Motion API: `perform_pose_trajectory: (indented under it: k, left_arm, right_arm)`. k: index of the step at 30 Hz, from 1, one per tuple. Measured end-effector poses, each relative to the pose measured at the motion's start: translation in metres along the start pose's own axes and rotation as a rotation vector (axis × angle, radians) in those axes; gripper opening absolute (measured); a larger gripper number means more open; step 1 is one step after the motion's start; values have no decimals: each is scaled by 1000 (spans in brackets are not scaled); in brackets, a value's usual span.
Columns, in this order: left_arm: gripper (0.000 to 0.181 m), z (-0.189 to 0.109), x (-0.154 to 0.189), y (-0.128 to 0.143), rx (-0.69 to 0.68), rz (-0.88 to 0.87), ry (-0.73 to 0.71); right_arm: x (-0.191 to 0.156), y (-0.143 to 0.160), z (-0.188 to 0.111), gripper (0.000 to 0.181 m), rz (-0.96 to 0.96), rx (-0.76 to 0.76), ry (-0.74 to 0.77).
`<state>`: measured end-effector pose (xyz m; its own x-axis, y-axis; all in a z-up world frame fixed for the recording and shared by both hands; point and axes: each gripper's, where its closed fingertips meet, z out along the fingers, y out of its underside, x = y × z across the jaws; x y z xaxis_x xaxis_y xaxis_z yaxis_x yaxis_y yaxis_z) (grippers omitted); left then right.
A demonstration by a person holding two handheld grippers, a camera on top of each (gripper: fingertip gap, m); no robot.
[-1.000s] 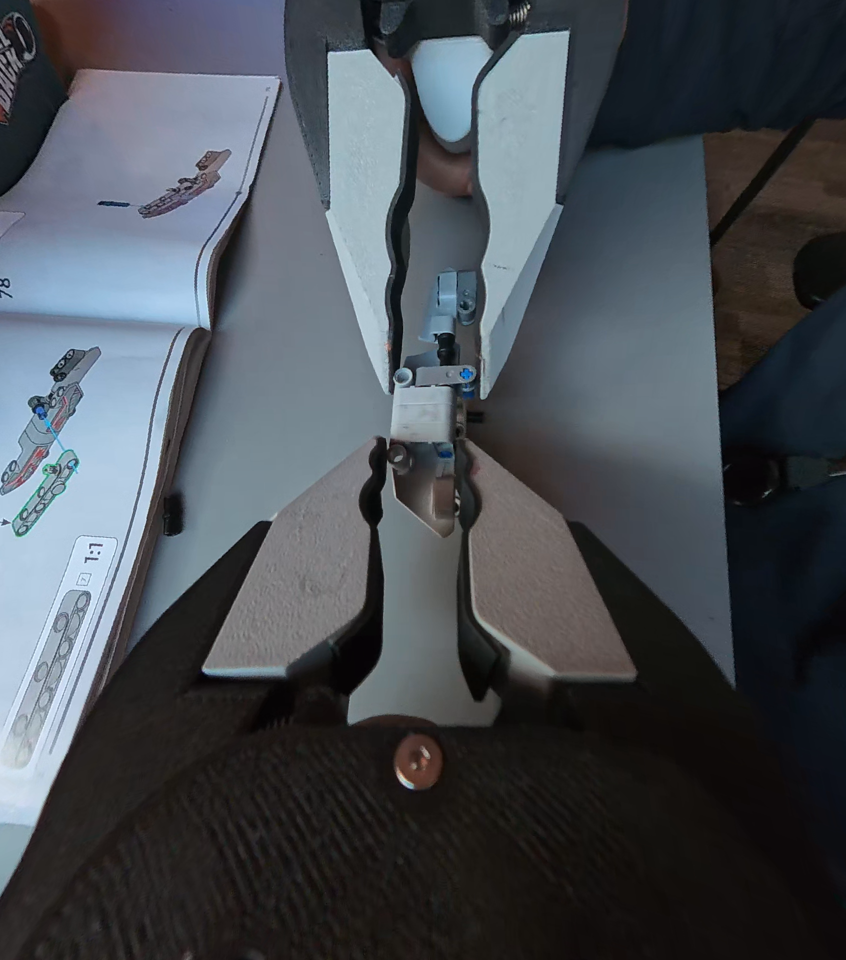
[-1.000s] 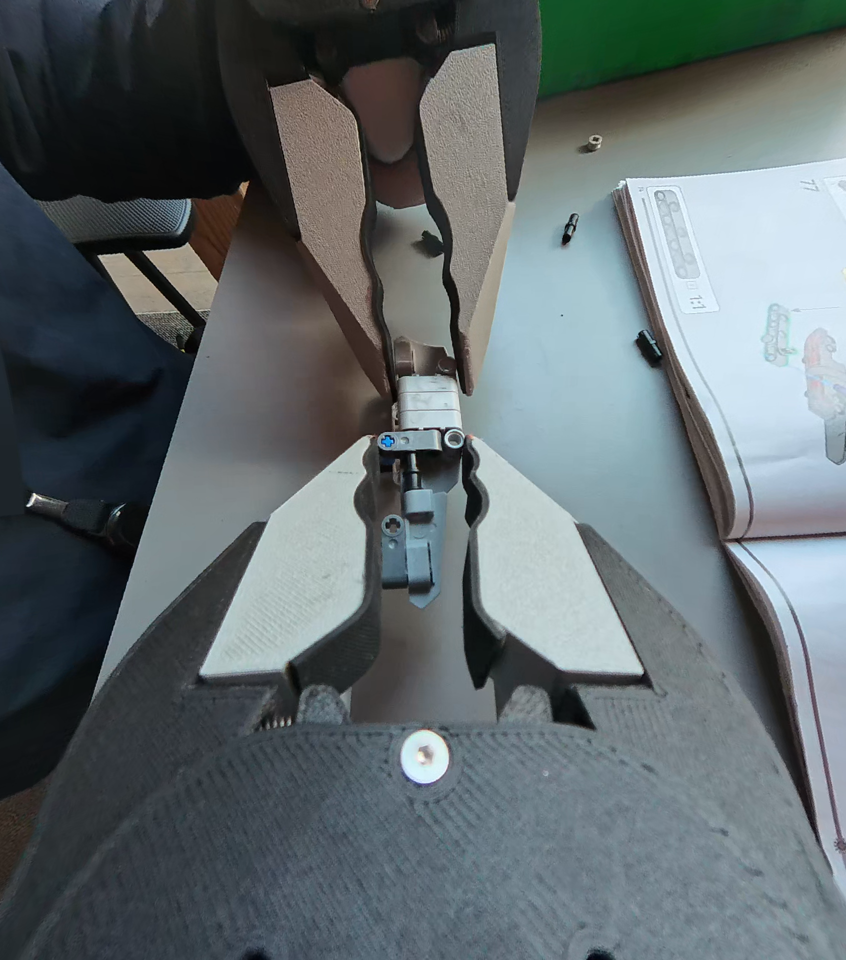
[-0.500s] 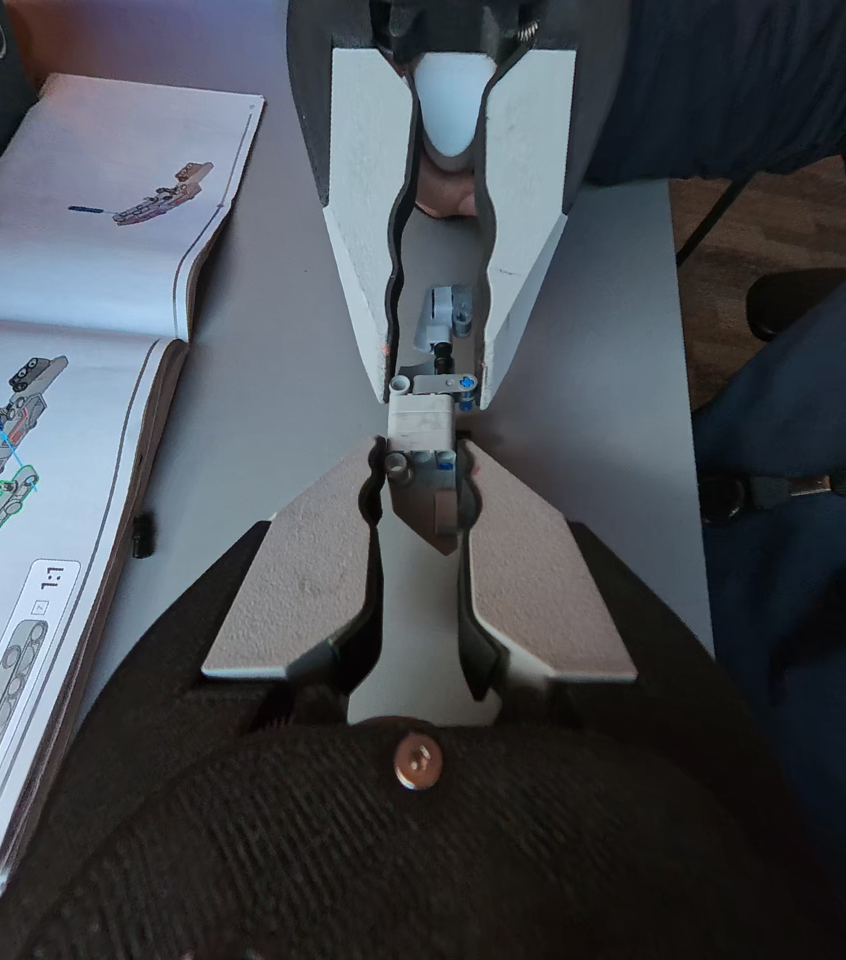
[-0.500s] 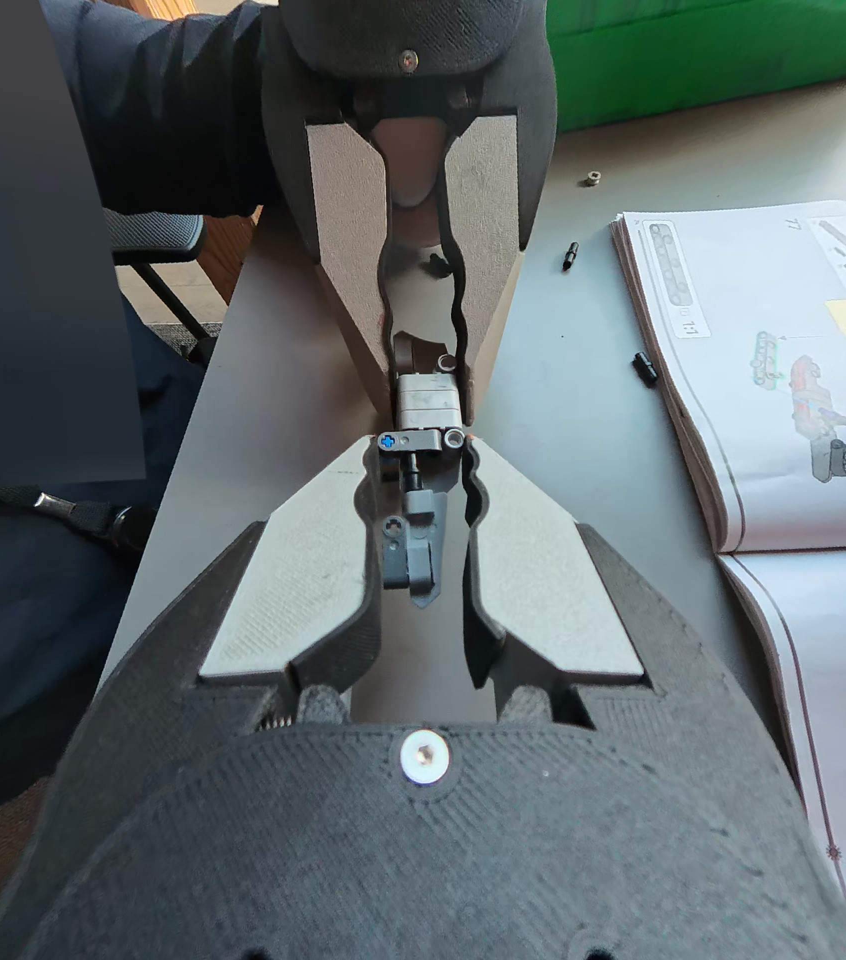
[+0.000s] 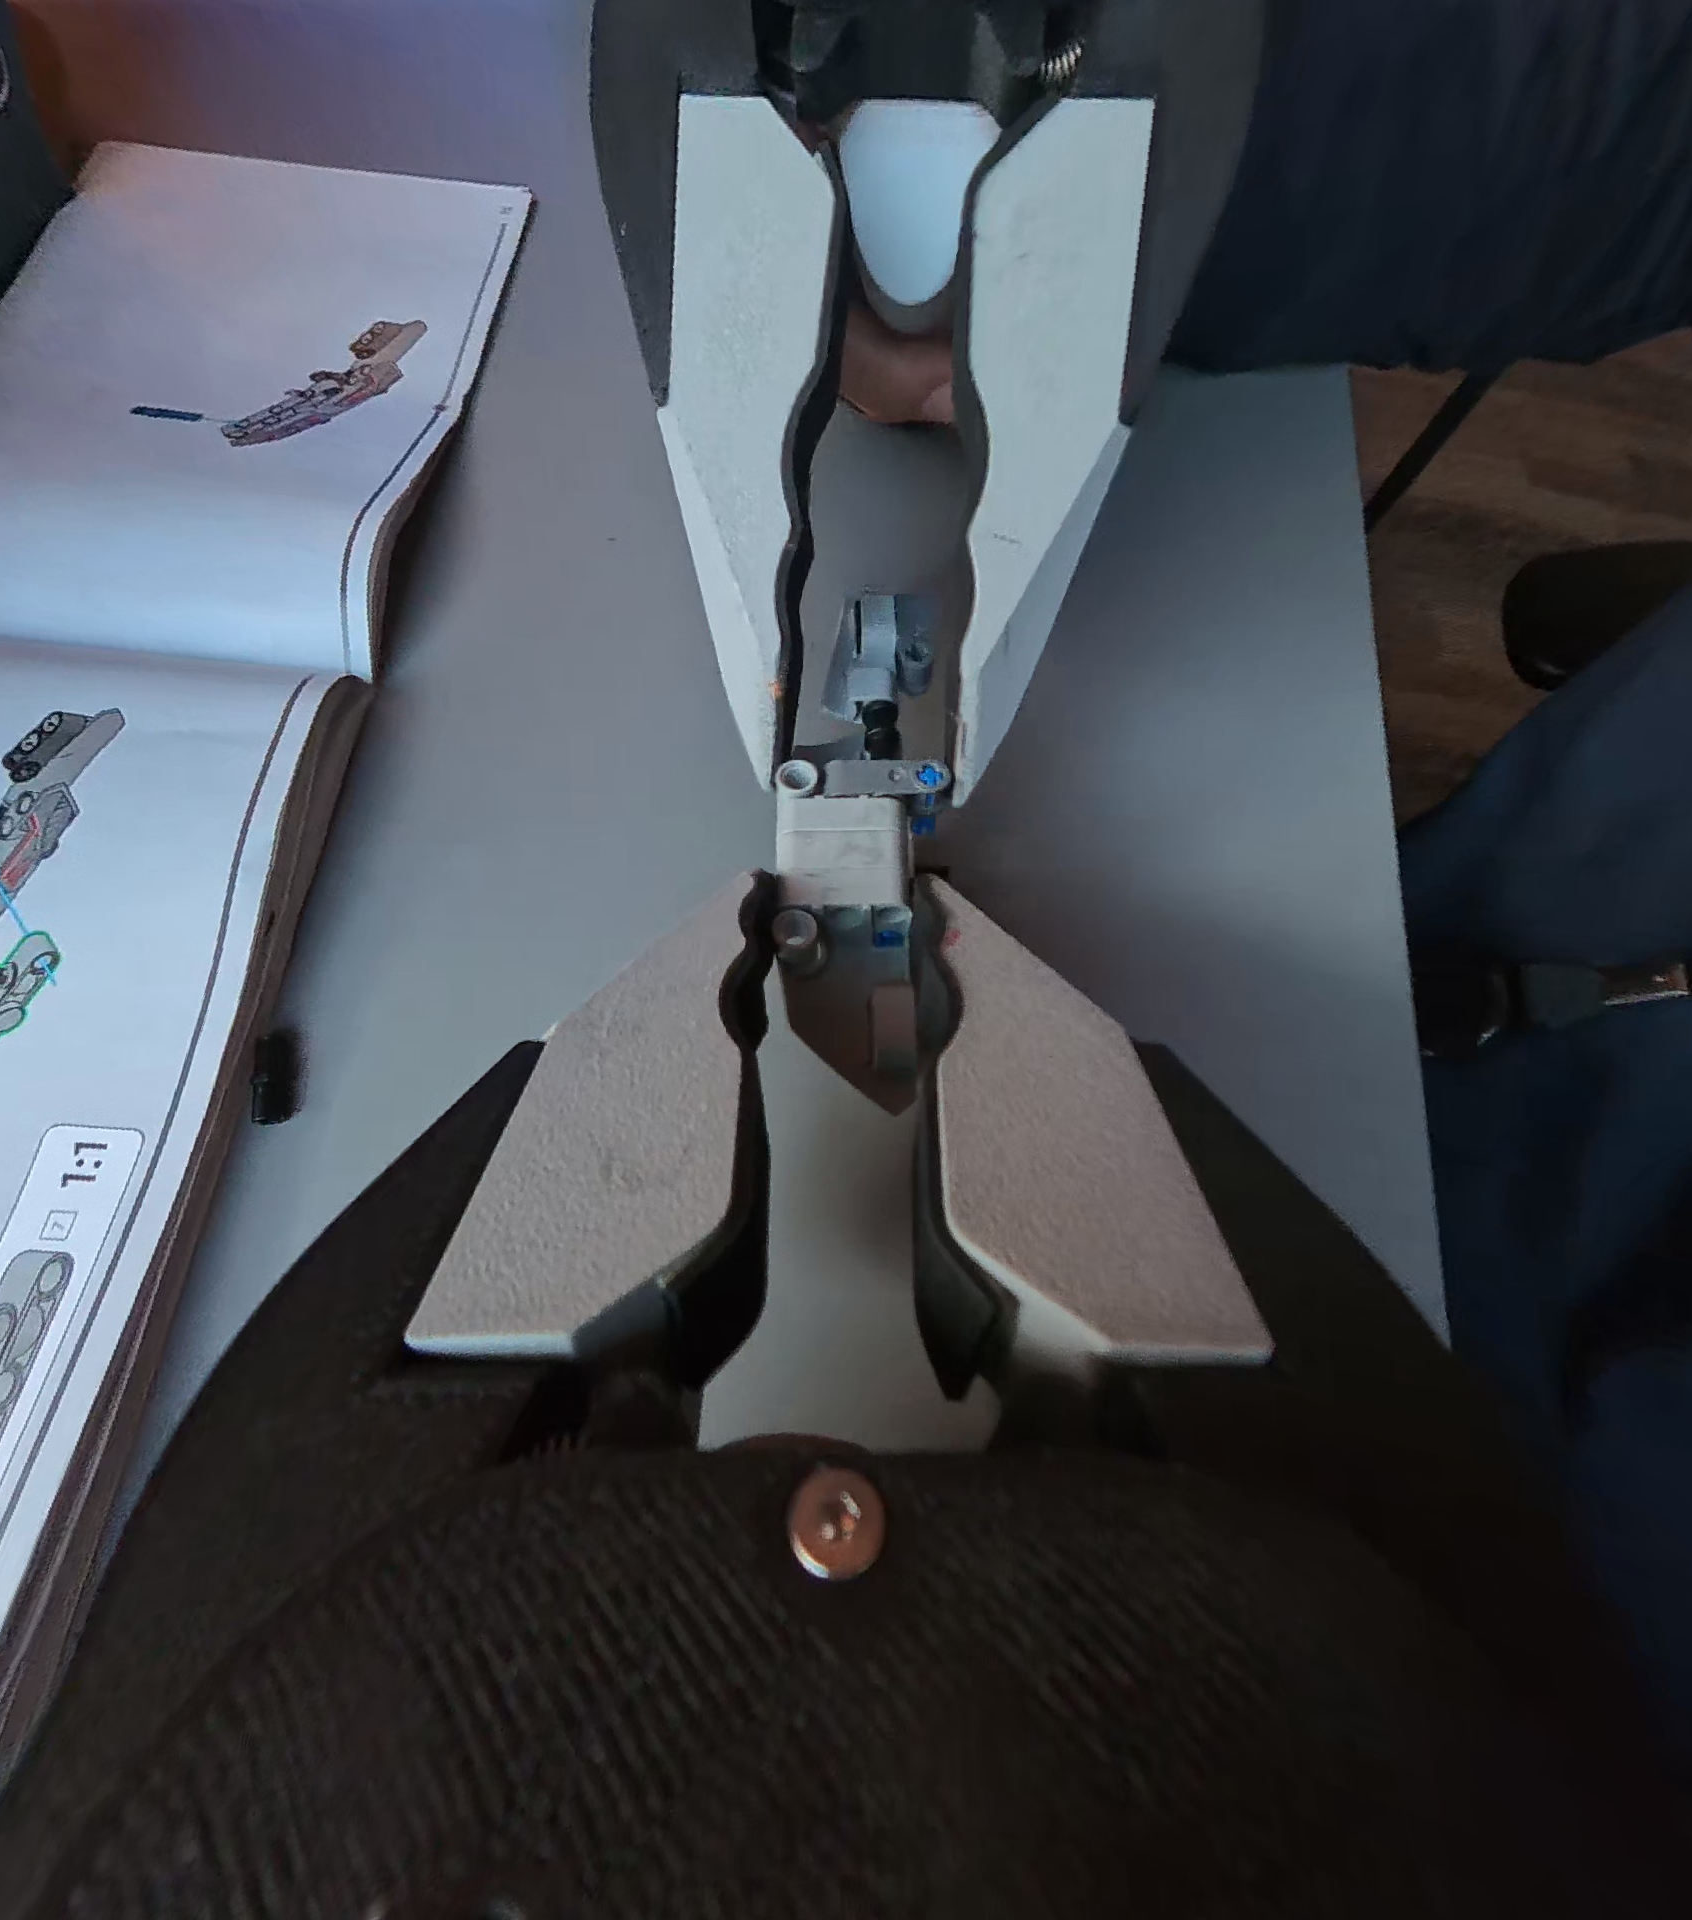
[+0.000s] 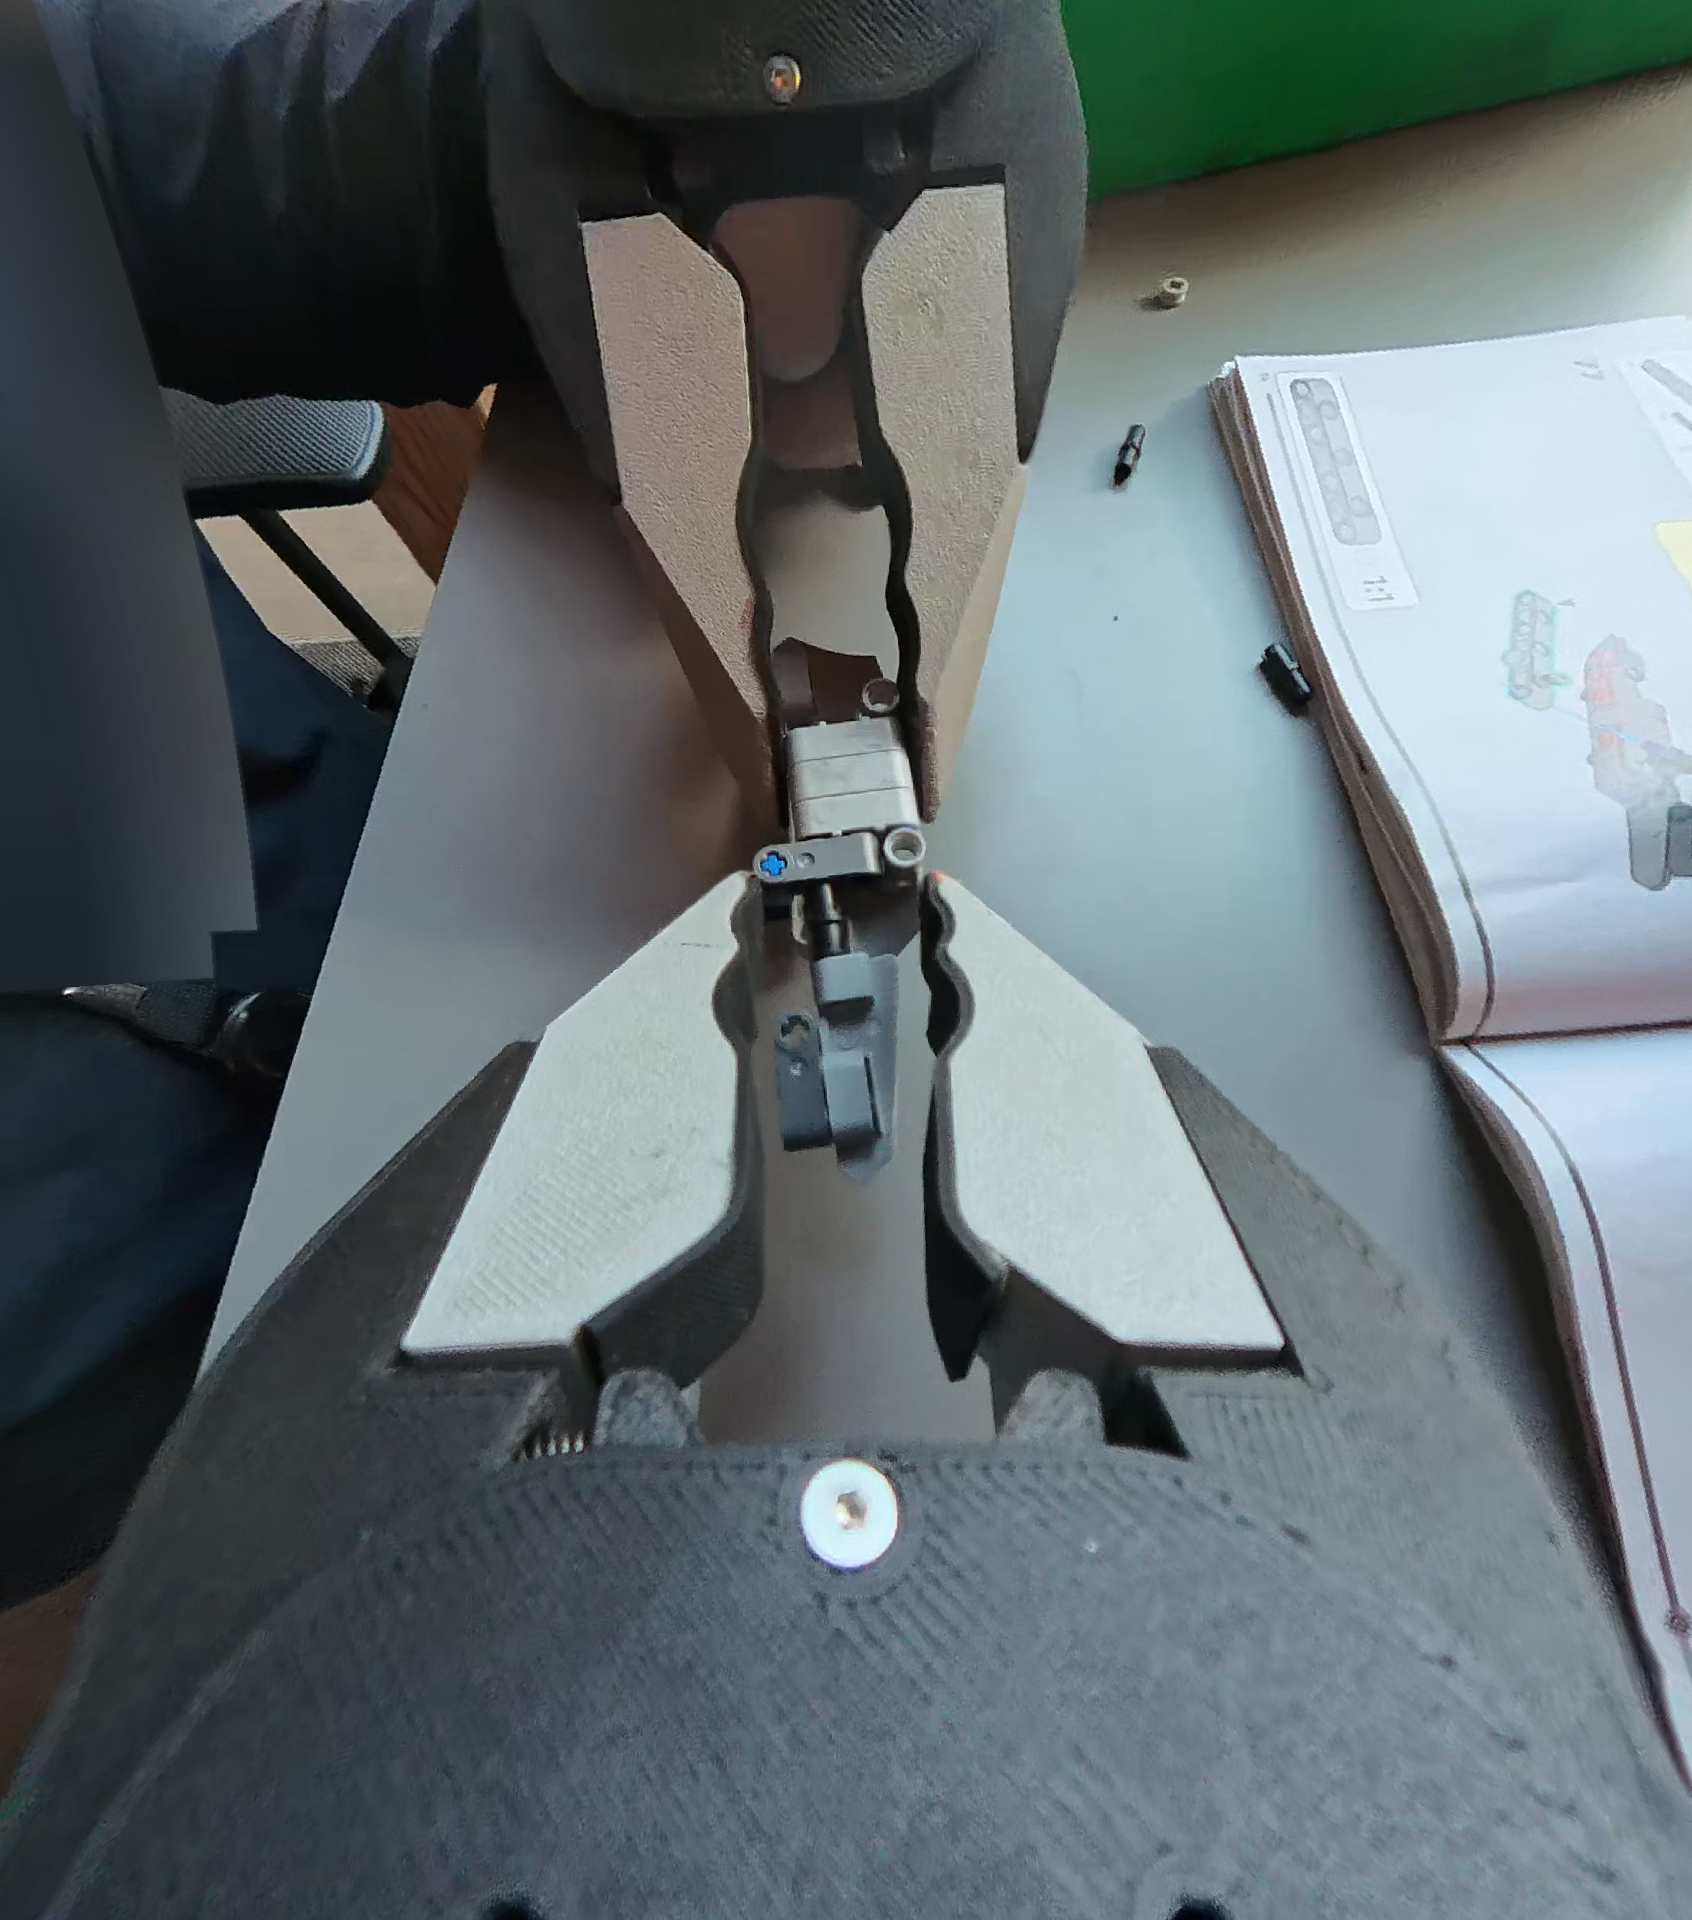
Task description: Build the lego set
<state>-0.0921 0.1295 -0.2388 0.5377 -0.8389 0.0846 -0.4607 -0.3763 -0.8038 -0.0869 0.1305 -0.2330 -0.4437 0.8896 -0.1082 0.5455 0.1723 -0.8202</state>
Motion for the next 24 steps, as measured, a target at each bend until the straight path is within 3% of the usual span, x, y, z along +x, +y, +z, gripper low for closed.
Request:
perform_pose_trajectory:
  k: [21, 24]
  left_arm:
    - [23, 0, 0, -4, 28, -1, -14]
    - [23, 1, 0, -4, 22, 15, -23]
  right_arm:
    - [2, -9, -2, 36, 16, 41, 8]
    - [-1, -7, -2, 28, 20, 31, -15]
